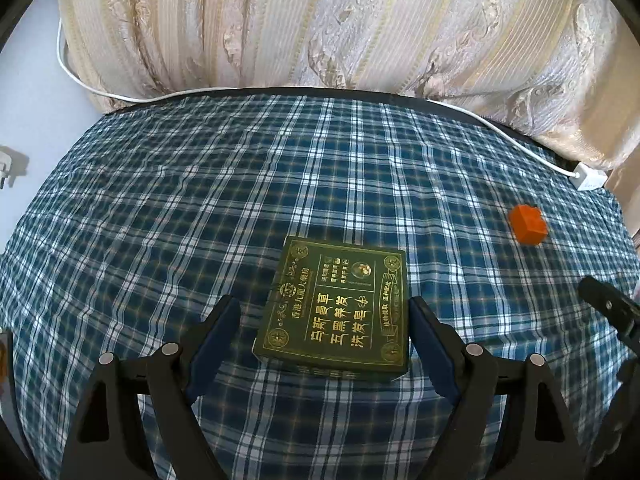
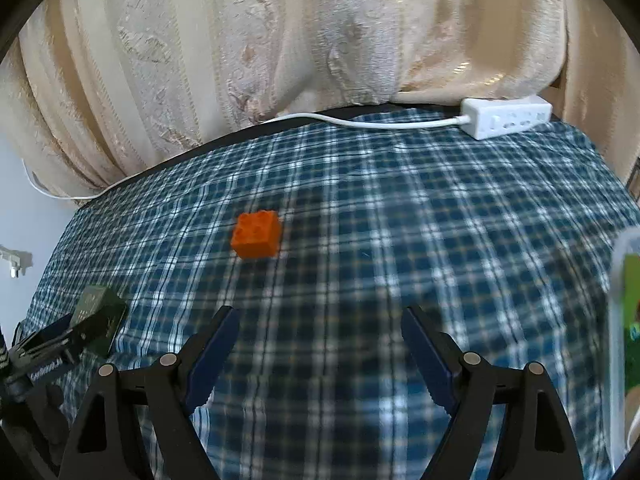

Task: Organize objects
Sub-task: 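Withdraw both tools from the bowl toward the orange brick and green box, then grasp the dark green box with the left tool while the right tool grasps the orange brick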

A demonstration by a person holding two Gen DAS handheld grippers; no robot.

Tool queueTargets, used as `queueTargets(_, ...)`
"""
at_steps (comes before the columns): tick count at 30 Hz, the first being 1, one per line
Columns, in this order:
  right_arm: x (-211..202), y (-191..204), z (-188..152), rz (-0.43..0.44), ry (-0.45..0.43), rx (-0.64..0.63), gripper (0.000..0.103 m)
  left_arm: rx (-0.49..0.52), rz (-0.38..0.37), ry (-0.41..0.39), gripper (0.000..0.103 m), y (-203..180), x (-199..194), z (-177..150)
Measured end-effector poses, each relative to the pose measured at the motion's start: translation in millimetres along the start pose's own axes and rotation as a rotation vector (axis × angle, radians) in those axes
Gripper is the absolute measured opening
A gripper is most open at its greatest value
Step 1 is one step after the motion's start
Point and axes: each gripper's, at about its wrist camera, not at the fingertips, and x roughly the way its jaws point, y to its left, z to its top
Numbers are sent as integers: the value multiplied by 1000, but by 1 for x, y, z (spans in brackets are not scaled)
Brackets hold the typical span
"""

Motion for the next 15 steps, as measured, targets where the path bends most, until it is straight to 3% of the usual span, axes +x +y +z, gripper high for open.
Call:
queueTargets(5, 13, 9, 11, 20, 3, -26, 86, 1, 4, 6, 84, 1, 3, -1)
queueTargets(8, 21, 14, 17, 19, 9, -36, 86, 1, -1, 19, 70, 1, 6, -2)
queueTargets(15, 34, 25, 28, 19, 16, -65, 86, 3, 4, -4, 70, 0, 0, -3)
